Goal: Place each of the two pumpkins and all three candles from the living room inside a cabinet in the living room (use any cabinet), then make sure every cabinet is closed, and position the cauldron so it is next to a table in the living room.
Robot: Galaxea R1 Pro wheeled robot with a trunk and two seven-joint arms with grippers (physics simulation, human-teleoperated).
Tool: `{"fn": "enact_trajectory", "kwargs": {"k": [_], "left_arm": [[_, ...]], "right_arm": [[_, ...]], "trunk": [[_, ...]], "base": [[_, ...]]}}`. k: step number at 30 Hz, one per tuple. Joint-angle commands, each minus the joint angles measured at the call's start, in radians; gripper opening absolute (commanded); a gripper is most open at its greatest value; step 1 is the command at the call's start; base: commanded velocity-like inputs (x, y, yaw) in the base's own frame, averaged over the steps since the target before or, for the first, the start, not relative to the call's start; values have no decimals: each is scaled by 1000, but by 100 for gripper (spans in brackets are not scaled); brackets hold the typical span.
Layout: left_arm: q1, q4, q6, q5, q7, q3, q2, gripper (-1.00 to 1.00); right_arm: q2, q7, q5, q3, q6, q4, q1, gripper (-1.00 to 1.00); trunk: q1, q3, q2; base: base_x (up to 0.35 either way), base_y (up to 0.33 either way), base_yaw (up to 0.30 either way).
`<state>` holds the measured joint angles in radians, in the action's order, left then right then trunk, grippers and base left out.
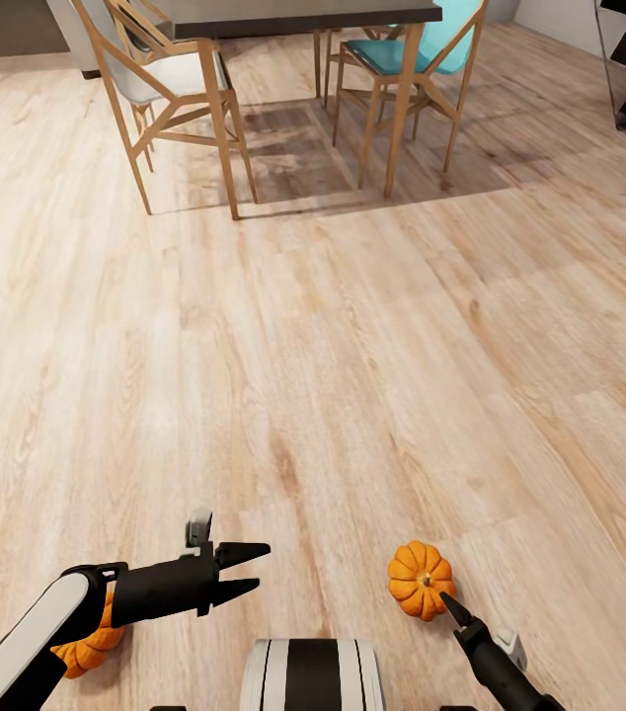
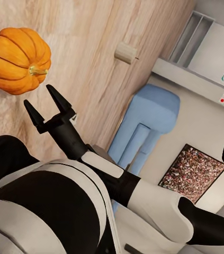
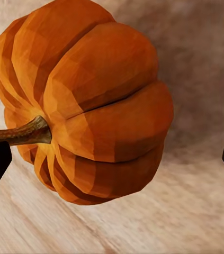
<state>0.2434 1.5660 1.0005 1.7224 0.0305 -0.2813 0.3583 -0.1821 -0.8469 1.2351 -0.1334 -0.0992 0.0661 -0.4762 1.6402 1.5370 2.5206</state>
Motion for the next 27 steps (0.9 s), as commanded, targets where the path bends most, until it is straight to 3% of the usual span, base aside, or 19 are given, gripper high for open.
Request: {"fn": "enact_trajectory", "kwargs": {"k": [1,21,27], "left_arm": [[1,0,1,5,3,-1,1,100],[1,0,1,5,3,0,1,100],[1,0,1,5,2,1,1,100]], "right_arm": [[0,-3,11,-6,-8,0,-1,100],[3,-1,11,-6,-4,0,-1,100],[4,-1,11,-6,-2,0,-1,100]], "trunk": [[0,1,0],[0,1,0],[1,12,1]], "base": [[0,0,0],[42,2,0],[1,0,0]]}}
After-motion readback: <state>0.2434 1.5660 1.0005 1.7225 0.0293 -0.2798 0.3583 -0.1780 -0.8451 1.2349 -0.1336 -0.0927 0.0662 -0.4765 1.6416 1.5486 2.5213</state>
